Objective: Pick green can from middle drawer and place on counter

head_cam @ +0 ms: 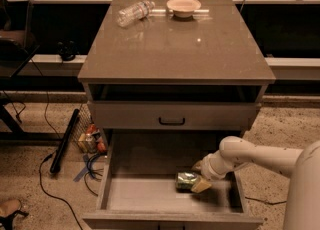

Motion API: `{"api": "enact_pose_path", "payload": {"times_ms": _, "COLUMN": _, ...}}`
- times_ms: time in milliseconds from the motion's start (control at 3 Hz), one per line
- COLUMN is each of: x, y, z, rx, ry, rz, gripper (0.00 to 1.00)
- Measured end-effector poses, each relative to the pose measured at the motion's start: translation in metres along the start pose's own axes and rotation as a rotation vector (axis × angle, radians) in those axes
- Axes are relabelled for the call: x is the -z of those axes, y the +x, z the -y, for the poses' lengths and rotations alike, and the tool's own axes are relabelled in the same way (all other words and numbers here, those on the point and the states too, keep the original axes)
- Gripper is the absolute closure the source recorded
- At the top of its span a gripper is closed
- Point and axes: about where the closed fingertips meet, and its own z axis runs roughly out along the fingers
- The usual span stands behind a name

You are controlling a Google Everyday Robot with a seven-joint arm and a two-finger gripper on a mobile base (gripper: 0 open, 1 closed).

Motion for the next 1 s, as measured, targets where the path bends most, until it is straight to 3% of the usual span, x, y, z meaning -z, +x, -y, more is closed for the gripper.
{"api": "enact_pose_path", "payload": {"times_ms": 333, "x": 0.000, "y": 0.001, "z": 0.001, "rx": -0.001, "ry": -0.006, "rz": -0.003, "gripper": 0.64}}
{"api": "enact_pose_path", "payload": {"times_ms": 667, "x": 0.019, "y": -0.002, "z": -0.001, "rx": -0.004, "ry": 0.010, "rz": 0.014, "gripper": 0.88}}
{"api": "enact_pose_path", "payload": {"times_ms": 1000, "x": 0.087, "y": -0.014, "z": -0.002, "rx": 0.011, "ry": 0.058, "rz": 0.083, "gripper": 1.00}}
